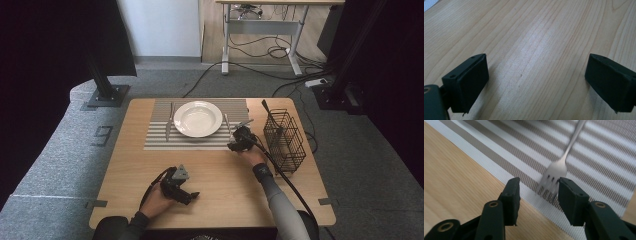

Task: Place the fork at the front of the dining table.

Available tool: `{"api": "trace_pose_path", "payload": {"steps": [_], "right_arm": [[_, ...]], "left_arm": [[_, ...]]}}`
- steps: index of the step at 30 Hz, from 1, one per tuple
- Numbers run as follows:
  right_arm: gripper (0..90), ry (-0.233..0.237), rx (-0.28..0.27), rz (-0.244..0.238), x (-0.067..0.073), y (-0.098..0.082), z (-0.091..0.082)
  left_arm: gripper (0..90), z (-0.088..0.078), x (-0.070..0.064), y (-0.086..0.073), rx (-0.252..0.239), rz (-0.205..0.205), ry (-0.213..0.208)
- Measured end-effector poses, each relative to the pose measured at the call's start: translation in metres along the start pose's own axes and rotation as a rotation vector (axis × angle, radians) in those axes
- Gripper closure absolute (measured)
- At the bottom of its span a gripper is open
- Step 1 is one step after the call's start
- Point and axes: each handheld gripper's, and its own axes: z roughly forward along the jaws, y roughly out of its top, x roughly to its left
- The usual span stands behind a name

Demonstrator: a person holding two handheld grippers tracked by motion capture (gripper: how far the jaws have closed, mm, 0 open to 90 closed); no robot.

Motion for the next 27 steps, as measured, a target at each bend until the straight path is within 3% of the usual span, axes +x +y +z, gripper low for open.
{"api": "trace_pose_path", "payload": {"steps": [2, 5, 7, 8, 11, 16, 27], "right_arm": [[50.8, -0.008, -0.012, -0.006, 0.0, 0.001, -0.005], [63.0, -0.015, -0.019, -0.025, -0.001, 0.0, -0.02], [64.8, -0.016, -0.013, -0.03, 0.0, -0.001, -0.021], [67.8, -0.023, 0.012, -0.041, 0.001, -0.004, -0.02], [70.9, -0.024, 0.023, -0.051, 0.001, -0.006, -0.016], [75.3, -0.022, 0.003, -0.056, 0.002, -0.005, -0.005], [75.4, -0.032, -0.016, -0.037, -0.005, 0.002, 0.004]], "left_arm": [[5.1, 0.0, 0.0, 0.0, 0.0, 0.0, 0.0], [5.1, 0.0, 0.0, 0.0, 0.001, -0.002, -0.001], [5.1, 0.0, 0.0, 0.0, 0.001, -0.002, -0.001], [5.1, 0.0, 0.0, 0.0, 0.001, -0.002, -0.001], [5.0, 0.0, 0.0, 0.0, 0.003, 0.0, 0.0], [5.1, 0.0, 0.0, 0.0, 0.002, -0.001, 0.0], [5.1, 0.0, 0.0, 0.0, 0.002, -0.002, -0.001]]}}
